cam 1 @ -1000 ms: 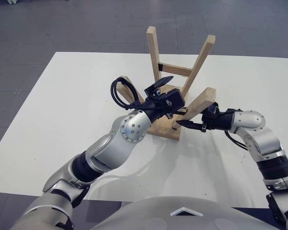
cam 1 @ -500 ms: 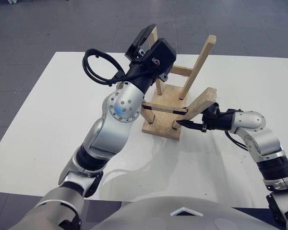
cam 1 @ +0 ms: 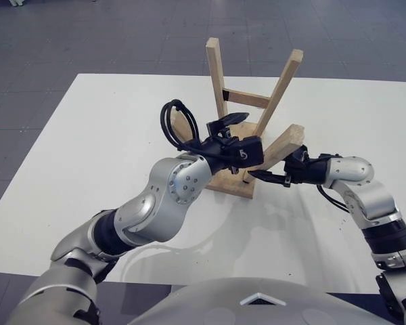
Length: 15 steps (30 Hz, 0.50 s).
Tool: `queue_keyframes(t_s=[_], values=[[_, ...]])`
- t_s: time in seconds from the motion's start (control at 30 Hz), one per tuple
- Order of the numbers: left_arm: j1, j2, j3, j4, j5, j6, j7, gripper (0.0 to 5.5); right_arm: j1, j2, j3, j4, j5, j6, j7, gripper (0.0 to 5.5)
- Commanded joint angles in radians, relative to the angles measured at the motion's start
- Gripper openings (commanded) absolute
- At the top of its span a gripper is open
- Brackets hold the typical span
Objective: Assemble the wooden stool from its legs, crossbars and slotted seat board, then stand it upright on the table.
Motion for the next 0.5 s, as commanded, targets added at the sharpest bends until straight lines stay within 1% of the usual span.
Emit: queue_keyframes(t_s=[0.03,0.1,0.17,0.23,0.3,0.33,0.43,0.5], values=[[-0.001,-0.134,0.152,0.085,-0.070,0.066,0.034,3.62,0.083,-0.088,0.146,0.091,-0.181,0.078,0.041,2.05],[0.002,-0.138,0.174,0.096,-0.071,0.057,0.043,3.62,0.050,-0.122,0.212,0.110,-0.245,0.116,0.058,2.05],[-0.002,-0.187,0.223,0.070,-0.096,0.084,0.051,3.62,0.036,-0.152,0.261,0.134,-0.280,0.138,0.071,2.05],[-0.025,-0.252,0.290,0.046,-0.130,0.119,0.056,3.62,0.031,-0.160,0.273,0.158,-0.281,0.139,0.062,2.05],[-0.072,-0.308,0.386,0.018,-0.164,0.178,0.059,3.62,0.019,-0.155,0.270,0.180,-0.275,0.134,0.047,2.05],[-0.109,-0.355,0.469,-0.003,-0.195,0.230,0.058,3.62,0.011,-0.152,0.265,0.188,-0.268,0.134,0.043,2.05],[-0.291,-0.552,0.803,-0.061,-0.324,0.403,0.056,3.62,0.008,-0.153,0.254,0.210,-0.255,0.124,0.033,2.05],[-0.423,-0.599,0.976,-0.071,-0.387,0.478,0.055,3.62,0.014,-0.153,0.252,0.214,-0.251,0.120,0.027,2.05]])
